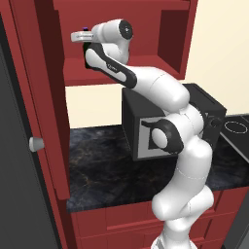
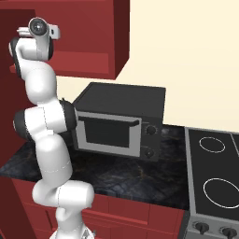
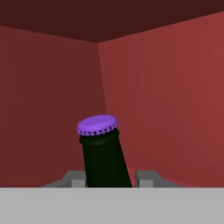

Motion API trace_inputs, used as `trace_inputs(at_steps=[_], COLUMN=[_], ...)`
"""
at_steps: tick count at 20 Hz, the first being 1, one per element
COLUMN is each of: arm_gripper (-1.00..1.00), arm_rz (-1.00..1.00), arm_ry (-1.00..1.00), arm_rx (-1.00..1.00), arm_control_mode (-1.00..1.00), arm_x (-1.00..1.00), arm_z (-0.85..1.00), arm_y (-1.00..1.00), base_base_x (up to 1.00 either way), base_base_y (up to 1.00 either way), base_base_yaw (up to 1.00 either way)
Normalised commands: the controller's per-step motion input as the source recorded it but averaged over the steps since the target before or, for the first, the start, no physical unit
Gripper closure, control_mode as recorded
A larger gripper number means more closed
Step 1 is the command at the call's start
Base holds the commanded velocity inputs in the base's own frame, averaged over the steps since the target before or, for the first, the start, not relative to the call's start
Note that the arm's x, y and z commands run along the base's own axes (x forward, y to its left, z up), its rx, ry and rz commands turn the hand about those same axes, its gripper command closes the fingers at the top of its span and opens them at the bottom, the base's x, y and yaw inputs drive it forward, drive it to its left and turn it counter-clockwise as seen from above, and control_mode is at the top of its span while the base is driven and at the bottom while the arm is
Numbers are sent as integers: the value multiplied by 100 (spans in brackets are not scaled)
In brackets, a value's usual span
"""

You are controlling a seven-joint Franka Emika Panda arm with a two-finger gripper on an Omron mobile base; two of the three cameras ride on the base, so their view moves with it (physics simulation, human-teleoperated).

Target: Get the candle and the beer from the cabinet and move them to the dining counter.

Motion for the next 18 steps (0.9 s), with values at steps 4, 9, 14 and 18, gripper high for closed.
trace_inputs(at_steps=[4, 9, 14, 18], arm_gripper=[100, 100, 100, 100], arm_rz=[0, 0, -2, -5], arm_ry=[0, 0, -3, -5], arm_rx=[2, 5, 5, 1], arm_control_mode=[-100, -100, -100, -100], arm_x=[-8, -23, -32, -46], arm_z=[-7, -14, -20, -6], arm_y=[-27, -48, -45, -42], base_base_x=[0, 0, 0, 0], base_base_y=[0, 0, 0, 0], base_base_yaw=[0, 0, 0, 0])
